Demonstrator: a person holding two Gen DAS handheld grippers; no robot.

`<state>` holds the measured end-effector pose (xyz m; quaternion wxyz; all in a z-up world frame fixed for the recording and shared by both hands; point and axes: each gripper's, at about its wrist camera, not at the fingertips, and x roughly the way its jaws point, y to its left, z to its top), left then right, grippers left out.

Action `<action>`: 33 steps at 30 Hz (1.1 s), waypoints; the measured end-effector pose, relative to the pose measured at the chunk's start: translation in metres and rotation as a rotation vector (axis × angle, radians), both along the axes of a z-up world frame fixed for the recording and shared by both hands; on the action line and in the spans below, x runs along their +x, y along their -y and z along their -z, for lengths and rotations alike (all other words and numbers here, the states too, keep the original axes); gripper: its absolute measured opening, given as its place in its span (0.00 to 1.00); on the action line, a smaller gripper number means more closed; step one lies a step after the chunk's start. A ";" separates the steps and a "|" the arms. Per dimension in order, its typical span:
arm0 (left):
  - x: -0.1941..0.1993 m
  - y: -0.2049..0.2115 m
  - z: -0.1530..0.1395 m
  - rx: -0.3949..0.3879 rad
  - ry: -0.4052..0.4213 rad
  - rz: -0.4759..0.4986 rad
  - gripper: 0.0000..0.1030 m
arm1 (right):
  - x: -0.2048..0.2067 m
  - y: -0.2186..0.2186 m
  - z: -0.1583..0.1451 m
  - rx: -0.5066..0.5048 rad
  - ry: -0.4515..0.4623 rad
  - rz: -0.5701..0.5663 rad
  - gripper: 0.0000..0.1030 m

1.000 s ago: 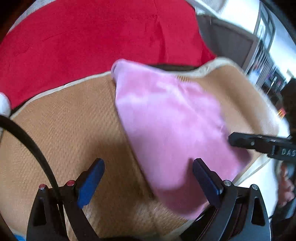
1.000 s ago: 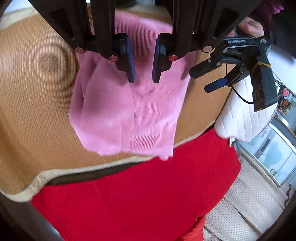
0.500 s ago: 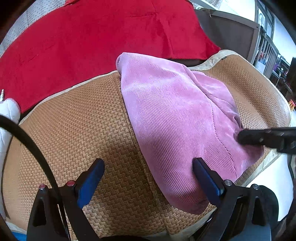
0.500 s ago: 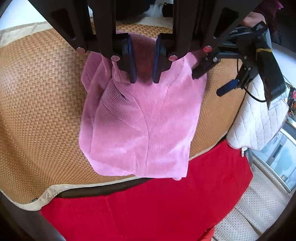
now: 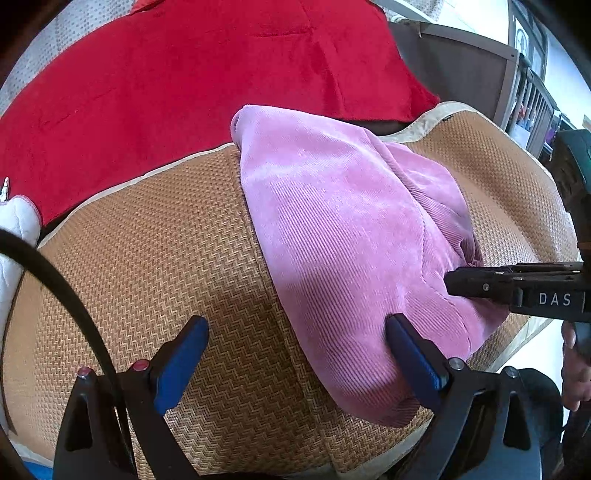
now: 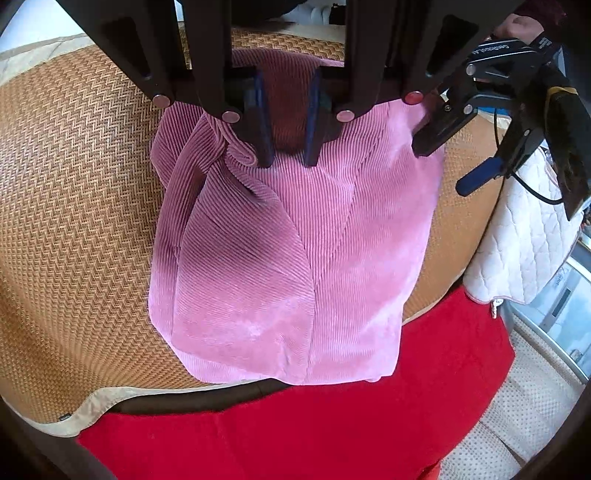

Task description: Fold large clothes

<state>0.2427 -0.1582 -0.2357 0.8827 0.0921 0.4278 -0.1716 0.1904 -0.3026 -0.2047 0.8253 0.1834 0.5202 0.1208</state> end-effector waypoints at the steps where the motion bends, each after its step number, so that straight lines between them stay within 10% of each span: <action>1: 0.000 0.000 0.001 0.002 0.002 -0.001 0.97 | 0.000 -0.001 0.001 -0.004 0.006 0.000 0.21; 20: 0.016 -0.002 -0.022 0.031 -0.122 0.000 1.00 | 0.002 0.010 -0.018 0.060 -0.050 0.049 0.21; 26: 0.041 -0.002 -0.057 0.049 -0.047 -0.058 1.00 | 0.023 0.035 -0.062 0.172 0.118 0.099 0.21; 33: 0.083 0.035 -0.025 0.127 -0.139 -0.035 1.00 | 0.077 0.043 0.000 0.225 0.001 0.164 0.22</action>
